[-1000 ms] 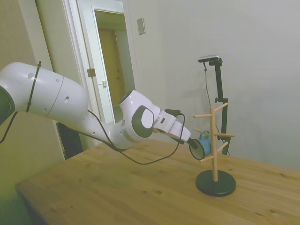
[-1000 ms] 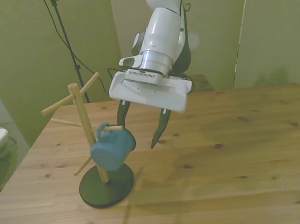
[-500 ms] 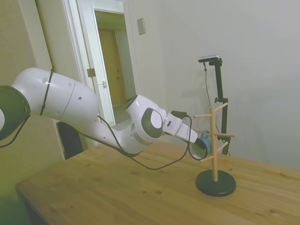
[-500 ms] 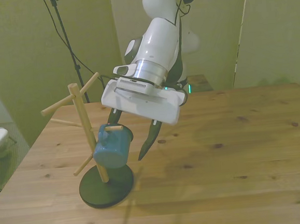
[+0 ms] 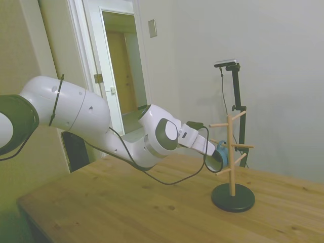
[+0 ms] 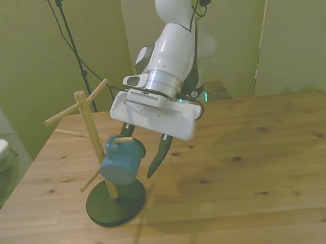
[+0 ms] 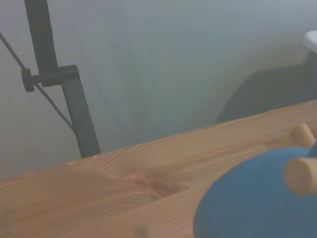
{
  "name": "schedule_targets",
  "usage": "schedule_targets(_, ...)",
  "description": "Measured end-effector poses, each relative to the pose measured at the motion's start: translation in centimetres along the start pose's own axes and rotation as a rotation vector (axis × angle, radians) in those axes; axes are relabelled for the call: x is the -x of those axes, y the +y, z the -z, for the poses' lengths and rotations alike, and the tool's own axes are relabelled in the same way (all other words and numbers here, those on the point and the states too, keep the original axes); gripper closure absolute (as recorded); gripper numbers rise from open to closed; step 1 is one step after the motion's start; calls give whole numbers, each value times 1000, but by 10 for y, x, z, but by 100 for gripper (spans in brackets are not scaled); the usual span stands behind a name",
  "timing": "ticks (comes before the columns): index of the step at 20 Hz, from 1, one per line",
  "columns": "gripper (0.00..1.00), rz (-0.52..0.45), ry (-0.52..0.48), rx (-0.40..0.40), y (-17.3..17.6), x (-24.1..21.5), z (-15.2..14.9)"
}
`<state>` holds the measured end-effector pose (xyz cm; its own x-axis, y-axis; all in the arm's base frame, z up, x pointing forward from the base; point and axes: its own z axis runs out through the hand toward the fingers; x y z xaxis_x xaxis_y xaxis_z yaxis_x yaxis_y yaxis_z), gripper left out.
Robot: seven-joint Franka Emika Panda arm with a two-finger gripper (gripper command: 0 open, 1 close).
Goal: Unload the mug
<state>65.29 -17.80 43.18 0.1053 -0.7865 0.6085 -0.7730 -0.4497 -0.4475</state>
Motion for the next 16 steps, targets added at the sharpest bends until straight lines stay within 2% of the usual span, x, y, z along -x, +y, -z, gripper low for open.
schedule_targets(16,100,14,-19,1,-1,7,-2)
